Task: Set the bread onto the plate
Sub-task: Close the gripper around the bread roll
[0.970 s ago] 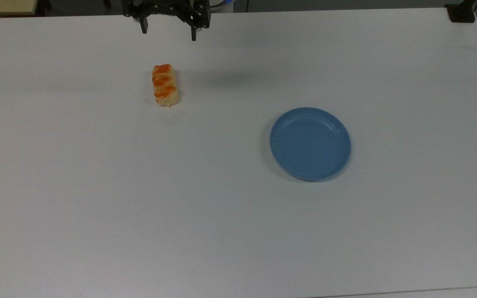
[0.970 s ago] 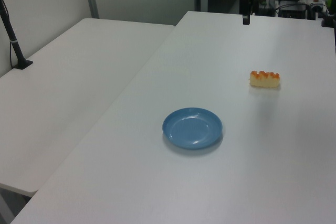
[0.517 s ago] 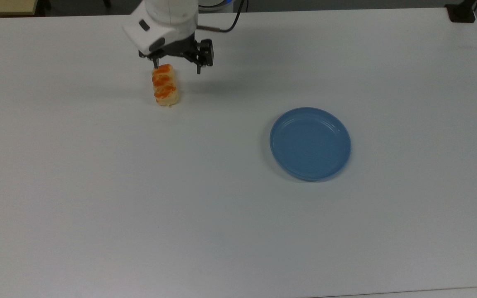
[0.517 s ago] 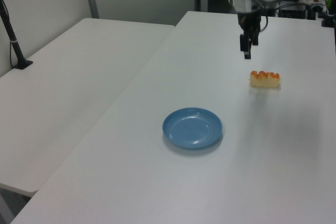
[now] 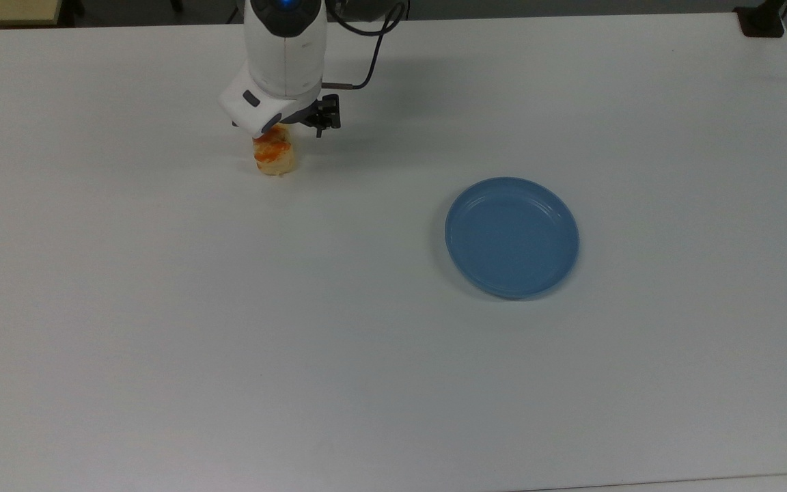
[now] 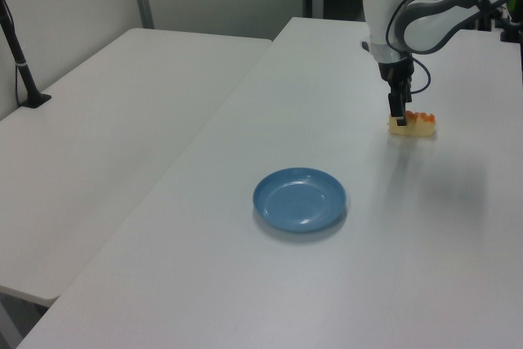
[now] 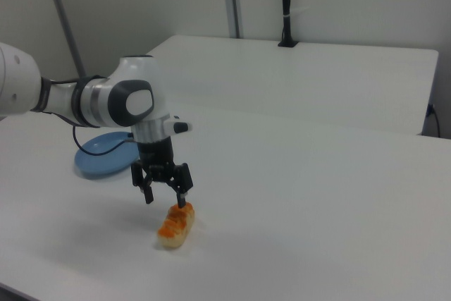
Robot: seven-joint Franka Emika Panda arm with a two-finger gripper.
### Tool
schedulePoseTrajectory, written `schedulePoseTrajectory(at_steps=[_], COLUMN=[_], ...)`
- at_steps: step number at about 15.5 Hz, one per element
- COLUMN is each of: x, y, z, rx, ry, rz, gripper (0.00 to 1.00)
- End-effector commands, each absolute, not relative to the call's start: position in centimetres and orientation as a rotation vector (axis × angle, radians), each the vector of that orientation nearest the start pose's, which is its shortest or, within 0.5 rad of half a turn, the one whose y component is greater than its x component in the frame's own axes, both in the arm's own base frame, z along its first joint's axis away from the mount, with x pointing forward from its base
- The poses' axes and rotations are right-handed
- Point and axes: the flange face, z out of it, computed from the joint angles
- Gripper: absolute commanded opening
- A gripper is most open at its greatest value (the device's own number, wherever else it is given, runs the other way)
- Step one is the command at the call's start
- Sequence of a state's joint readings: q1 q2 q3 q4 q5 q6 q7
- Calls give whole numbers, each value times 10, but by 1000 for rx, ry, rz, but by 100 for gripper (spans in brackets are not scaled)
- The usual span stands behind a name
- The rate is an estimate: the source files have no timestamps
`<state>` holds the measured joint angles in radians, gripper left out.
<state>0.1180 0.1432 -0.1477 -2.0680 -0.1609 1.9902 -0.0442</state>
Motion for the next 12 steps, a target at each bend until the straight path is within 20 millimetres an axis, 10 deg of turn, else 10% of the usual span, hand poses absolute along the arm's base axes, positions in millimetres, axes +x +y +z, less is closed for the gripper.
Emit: schedulePoseTrajectory(at_steps=[1,12], x=[542,538], y=[-42,-45], z=[333,326], rx=[-3262,-3273], ry=[-264,-337], rz=[404,413], gripper=[100,59])
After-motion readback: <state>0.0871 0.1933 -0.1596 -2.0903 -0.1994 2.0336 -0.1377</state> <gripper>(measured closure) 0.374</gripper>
